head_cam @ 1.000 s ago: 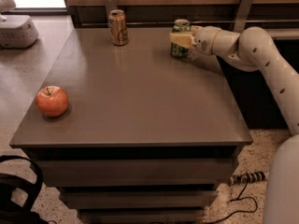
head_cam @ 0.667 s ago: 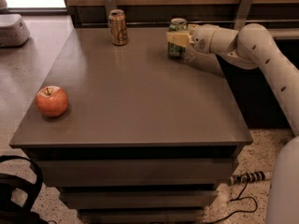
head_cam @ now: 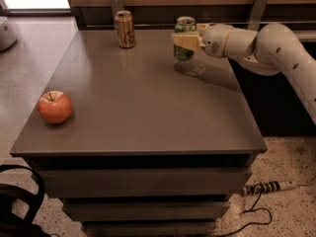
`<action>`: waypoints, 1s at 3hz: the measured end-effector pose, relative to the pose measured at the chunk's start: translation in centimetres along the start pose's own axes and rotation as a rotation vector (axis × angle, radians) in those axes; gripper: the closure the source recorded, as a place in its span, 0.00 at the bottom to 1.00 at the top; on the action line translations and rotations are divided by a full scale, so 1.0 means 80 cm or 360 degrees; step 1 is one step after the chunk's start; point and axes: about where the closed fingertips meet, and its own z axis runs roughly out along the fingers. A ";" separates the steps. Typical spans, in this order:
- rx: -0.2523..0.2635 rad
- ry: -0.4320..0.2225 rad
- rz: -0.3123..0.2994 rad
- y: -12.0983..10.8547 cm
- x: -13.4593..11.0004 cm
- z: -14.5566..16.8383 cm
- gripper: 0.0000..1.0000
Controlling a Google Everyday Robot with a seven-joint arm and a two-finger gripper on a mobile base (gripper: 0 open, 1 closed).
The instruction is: Move green can near apple
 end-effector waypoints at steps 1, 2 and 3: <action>-0.0075 -0.0047 -0.0008 0.046 -0.005 -0.003 1.00; -0.0160 -0.0035 -0.0033 0.108 -0.006 0.000 1.00; -0.0219 0.0012 -0.0066 0.166 -0.002 0.003 1.00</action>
Offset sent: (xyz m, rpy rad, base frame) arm -0.1200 0.0825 -0.0057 -0.0188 -0.0150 0.1646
